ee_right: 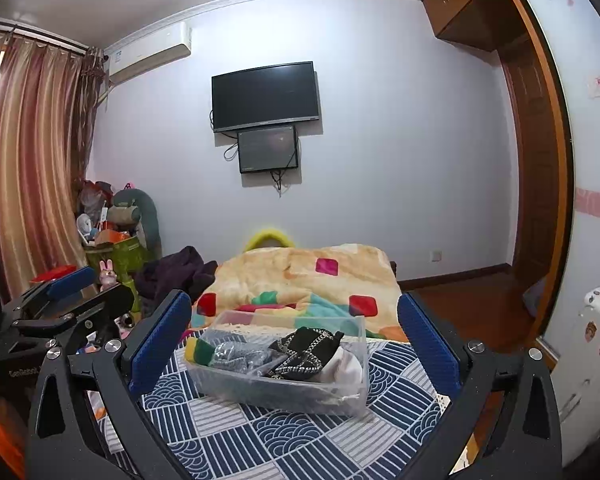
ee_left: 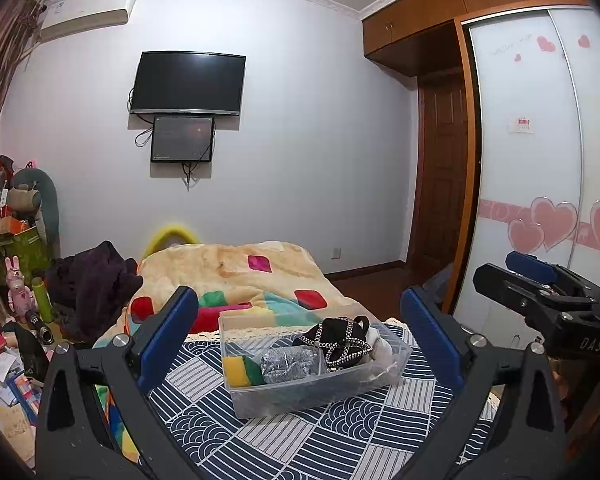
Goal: Organize soft objects
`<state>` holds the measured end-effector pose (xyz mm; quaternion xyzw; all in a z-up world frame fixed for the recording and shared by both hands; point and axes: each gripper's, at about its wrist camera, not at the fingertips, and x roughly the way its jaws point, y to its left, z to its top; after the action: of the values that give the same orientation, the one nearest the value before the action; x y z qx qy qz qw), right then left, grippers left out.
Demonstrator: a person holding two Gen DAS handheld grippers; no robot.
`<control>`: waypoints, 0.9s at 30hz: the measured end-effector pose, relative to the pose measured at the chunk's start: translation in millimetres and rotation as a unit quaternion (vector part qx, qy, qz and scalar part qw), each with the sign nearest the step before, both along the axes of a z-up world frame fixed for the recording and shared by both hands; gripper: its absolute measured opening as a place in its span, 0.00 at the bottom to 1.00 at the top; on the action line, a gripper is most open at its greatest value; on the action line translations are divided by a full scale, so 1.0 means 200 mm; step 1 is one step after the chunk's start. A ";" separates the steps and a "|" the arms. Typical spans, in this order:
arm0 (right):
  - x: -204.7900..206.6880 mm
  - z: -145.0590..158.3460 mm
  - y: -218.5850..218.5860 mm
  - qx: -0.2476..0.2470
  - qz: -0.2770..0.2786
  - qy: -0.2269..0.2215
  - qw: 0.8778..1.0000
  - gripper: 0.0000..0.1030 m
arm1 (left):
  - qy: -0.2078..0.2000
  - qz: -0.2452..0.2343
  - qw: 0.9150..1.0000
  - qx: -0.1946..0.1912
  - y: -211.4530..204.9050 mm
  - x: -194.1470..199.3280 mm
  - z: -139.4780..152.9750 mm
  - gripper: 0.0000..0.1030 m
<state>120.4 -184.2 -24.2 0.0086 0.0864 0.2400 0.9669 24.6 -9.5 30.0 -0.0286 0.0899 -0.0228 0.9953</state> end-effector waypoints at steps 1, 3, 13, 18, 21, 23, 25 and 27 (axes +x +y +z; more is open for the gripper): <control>0.00 0.00 0.00 0.000 0.000 0.000 1.000 1.00 | 0.000 0.000 1.000 0.000 0.00 -0.01 0.00 1.00; 0.00 0.00 0.00 0.000 0.000 0.000 1.000 1.00 | 0.000 0.000 1.000 0.002 0.00 0.00 0.00 1.00; -0.01 0.00 0.00 -0.002 -0.001 -0.001 1.000 1.00 | -0.003 0.002 1.000 0.007 -0.02 -0.02 -0.02 1.00; -0.01 0.00 0.00 -0.003 0.000 -0.002 1.000 1.00 | -0.001 0.003 1.000 0.003 -0.02 -0.02 -0.02 1.00; -0.01 0.00 0.00 -0.002 0.001 -0.002 1.000 1.00 | 0.001 0.002 1.000 -0.001 -0.01 -0.02 -0.01 1.00; -0.01 0.00 0.00 -0.002 0.001 -0.002 1.000 1.00 | 0.001 0.003 1.000 -0.001 0.00 -0.01 -0.01 1.00; -0.01 0.00 -0.01 -0.003 0.001 -0.003 1.000 1.00 | 0.001 0.004 1.000 -0.001 0.00 -0.01 -0.01 1.00; -0.01 0.00 -0.01 -0.003 0.001 -0.004 1.000 1.00 | 0.001 0.003 1.000 -0.001 -0.01 -0.01 0.00 1.00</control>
<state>119.0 -187.1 -24.2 0.0044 0.0834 0.2403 0.9671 23.1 -10.5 29.2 -0.0299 0.0911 -0.0193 0.9952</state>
